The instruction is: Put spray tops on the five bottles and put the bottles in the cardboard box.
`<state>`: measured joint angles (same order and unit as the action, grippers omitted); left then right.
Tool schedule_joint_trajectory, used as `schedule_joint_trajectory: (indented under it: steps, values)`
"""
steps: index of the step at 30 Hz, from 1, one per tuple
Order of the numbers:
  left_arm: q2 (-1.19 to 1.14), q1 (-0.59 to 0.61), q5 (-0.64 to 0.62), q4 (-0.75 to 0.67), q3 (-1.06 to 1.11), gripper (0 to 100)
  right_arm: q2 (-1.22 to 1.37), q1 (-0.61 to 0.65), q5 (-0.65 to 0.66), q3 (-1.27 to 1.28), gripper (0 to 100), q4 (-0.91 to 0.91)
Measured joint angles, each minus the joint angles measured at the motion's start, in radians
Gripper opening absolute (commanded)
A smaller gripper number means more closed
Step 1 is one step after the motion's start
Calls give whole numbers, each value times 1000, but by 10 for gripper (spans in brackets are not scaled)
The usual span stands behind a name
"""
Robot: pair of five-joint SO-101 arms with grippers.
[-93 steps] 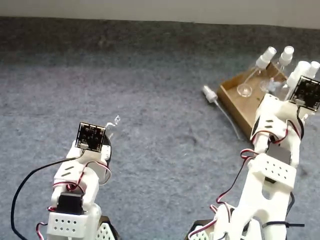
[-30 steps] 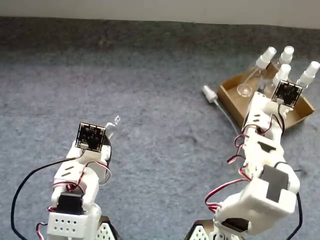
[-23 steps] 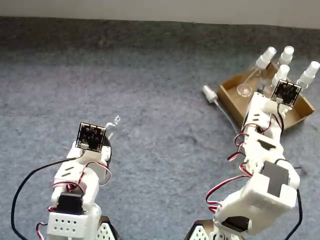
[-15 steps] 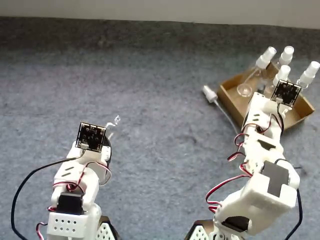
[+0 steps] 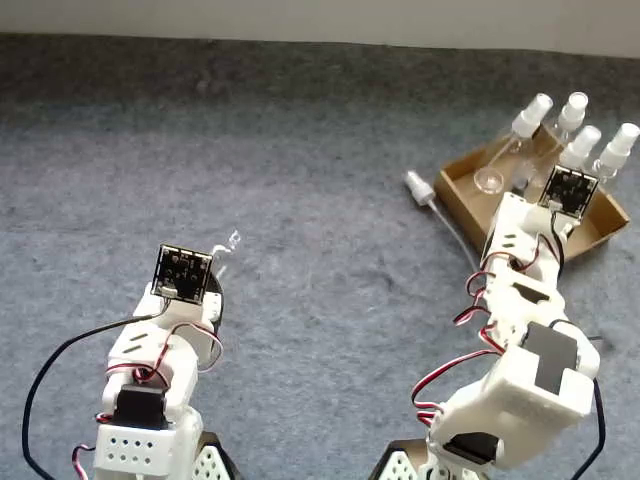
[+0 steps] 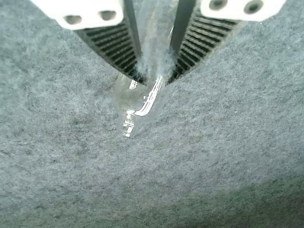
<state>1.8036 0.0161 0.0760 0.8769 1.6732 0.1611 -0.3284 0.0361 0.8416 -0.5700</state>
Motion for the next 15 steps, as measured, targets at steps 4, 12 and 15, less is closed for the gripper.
schedule_joint_trajectory:
  steps: [4, 12, 15]
  values:
    - [0, 0, 0, 0, 0, 17, 0, 0, 0, 0, 256, 0]
    - [0, 0, 0, 0, 0, 17, 0, 0, 0, 23, 255, 0]
    - [0, 0, 0, 0, 0, 17, 0, 0, 0, 23, 254, 0]
